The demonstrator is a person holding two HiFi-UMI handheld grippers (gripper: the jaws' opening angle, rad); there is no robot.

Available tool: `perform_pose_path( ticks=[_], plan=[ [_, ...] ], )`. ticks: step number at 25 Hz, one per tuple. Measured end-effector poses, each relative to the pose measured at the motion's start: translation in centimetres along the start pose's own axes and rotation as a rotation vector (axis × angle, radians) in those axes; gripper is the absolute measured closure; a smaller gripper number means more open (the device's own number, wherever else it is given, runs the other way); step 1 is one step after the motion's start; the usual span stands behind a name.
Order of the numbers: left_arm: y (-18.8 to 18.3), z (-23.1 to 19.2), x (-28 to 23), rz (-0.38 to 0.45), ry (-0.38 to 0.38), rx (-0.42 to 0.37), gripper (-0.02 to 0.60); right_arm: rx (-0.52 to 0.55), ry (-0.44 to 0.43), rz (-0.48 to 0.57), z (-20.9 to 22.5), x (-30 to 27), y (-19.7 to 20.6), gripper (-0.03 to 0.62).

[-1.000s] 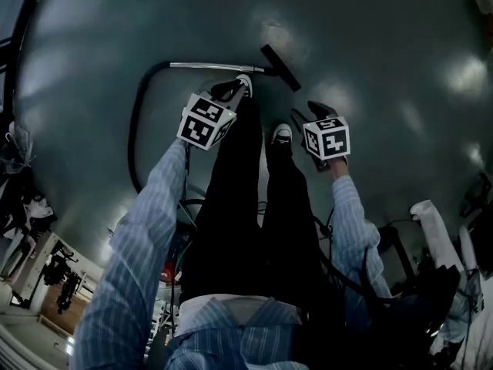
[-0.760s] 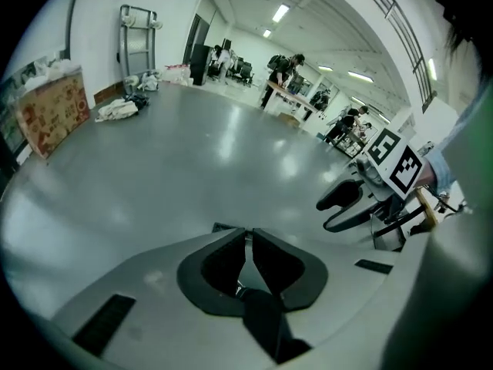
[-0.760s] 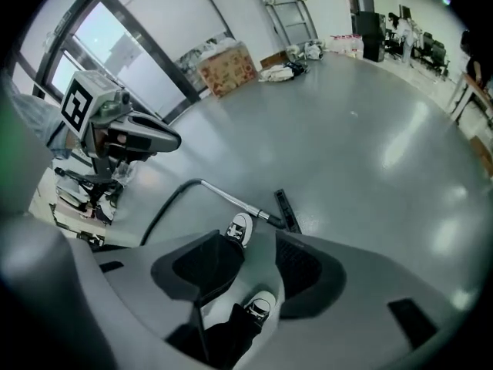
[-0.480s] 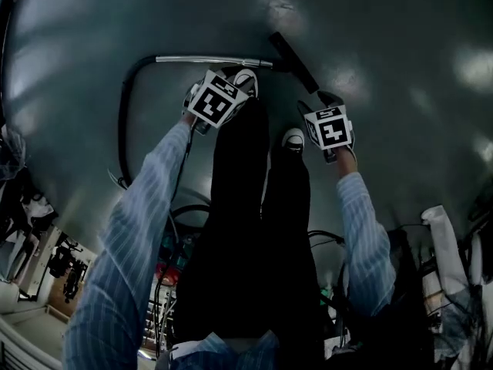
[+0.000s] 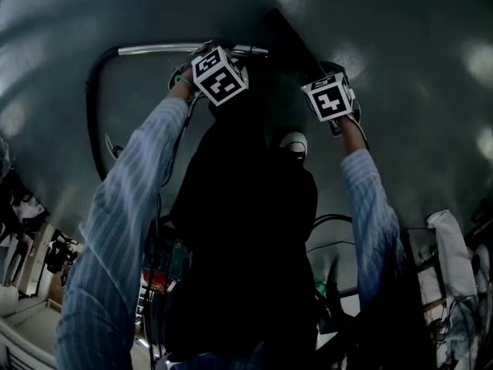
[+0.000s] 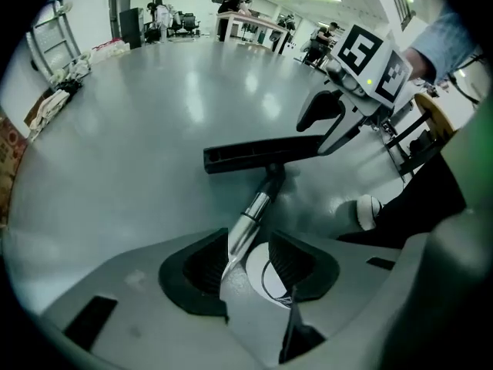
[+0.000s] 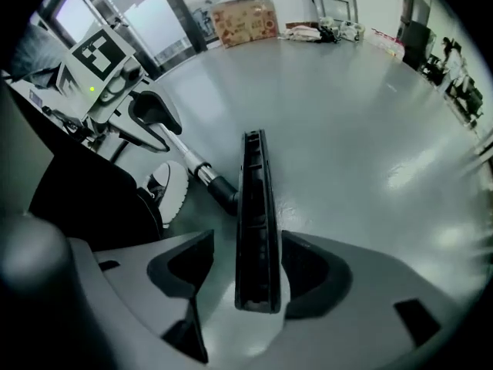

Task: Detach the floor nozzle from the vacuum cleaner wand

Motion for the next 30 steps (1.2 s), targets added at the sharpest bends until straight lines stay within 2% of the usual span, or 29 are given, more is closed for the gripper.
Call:
perform_pose_path(
  ticks=[8, 11, 13, 18, 22, 26, 30],
  plan=[
    [-2.4, 0.5, -7.6, -0.13, -0.021, -0.225, 0.423, 0.004, 0.033, 0.006, 1.0, -3.9, 2.5, 0.341],
    [-3.0, 0.6, -8.5, -0.184, -0.017, -0.306, 0.423, -0.037, 0.04, -0.01, 1.2, -3.5, 1.8, 0.342],
    [-2.7, 0.4, -8.7, -0.203, -0.028, -0.331, 0.422, -0.067, 0.043, -0.009, 1.2, -3.1, 1.3, 0.359],
    [-1.9, 0.0, -8.6, -0.188, -0.026, -0.299, 0.422, -0.058, 0.111, 0.0, 1.0, -2.8, 1.5, 0.37],
    [-1.5, -0.3, -8.7, -0.197, -0.034, -0.276, 0.422, -0.08, 0.15, -0.041, 3.2, -3.2, 3.5, 0.37],
    [-0.4, -0.5, -8.5, -0.201, -0.056, -0.259, 0.422, -0.138, 0.133, -0.085, 4.8, -3.1, 5.6, 0.37],
    [0.5, -0.7, -7.7, -0.177, -0.085, -0.206, 0.422, -0.154, 0.067, -0.156, 4.0, -3.3, 6.3, 0.369]
  ],
)
Point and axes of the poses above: the fingertips, and each gripper's own axes: x backward along the fingers, z to its right, y out of its underside, the point moved 9 cm from there along x, backward along the fingers, and after that the axes turned 11 degrees about y, right-handed, at the moved point
